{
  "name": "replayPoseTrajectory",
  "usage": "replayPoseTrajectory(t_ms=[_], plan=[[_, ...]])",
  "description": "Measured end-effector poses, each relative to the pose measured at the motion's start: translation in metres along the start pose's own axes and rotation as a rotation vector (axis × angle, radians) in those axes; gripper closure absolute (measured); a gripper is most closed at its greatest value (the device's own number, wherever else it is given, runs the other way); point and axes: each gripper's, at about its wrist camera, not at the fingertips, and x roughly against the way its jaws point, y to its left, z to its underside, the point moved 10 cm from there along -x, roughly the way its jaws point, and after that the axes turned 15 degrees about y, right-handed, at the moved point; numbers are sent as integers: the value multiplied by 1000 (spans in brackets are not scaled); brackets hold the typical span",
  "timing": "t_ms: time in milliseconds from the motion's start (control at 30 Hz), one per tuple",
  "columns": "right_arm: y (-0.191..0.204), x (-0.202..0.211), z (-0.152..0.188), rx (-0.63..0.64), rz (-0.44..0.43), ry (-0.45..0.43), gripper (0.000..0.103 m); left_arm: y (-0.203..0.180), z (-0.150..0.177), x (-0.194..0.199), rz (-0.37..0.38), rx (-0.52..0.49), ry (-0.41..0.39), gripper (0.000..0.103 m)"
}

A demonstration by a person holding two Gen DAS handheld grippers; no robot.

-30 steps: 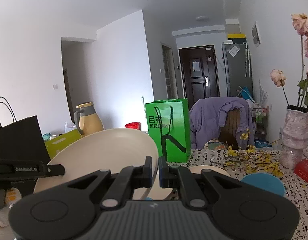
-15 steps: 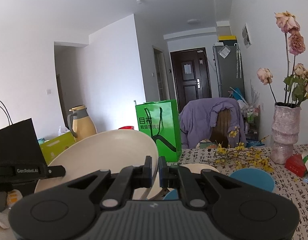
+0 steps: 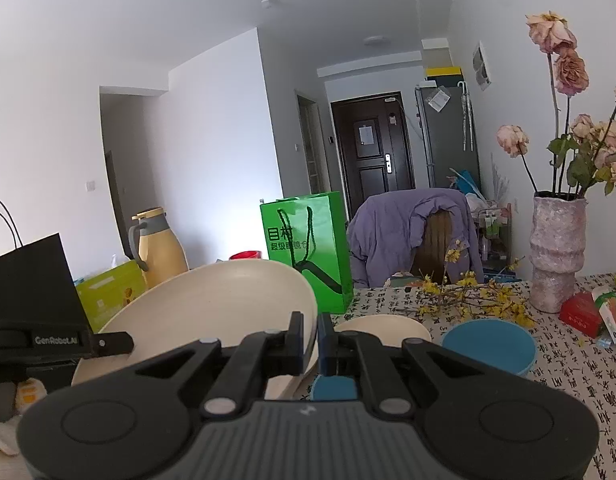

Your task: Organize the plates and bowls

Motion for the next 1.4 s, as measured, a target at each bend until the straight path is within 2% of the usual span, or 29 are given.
replayPoseTrajectory(t_ms=[667,1400], plan=[[-2,4,13,-5,24,7,96,3,13,2,29,-1,6,89],[-14,-4,41,-42,25,61,96,2,32,-4,31,-11,29,89]])
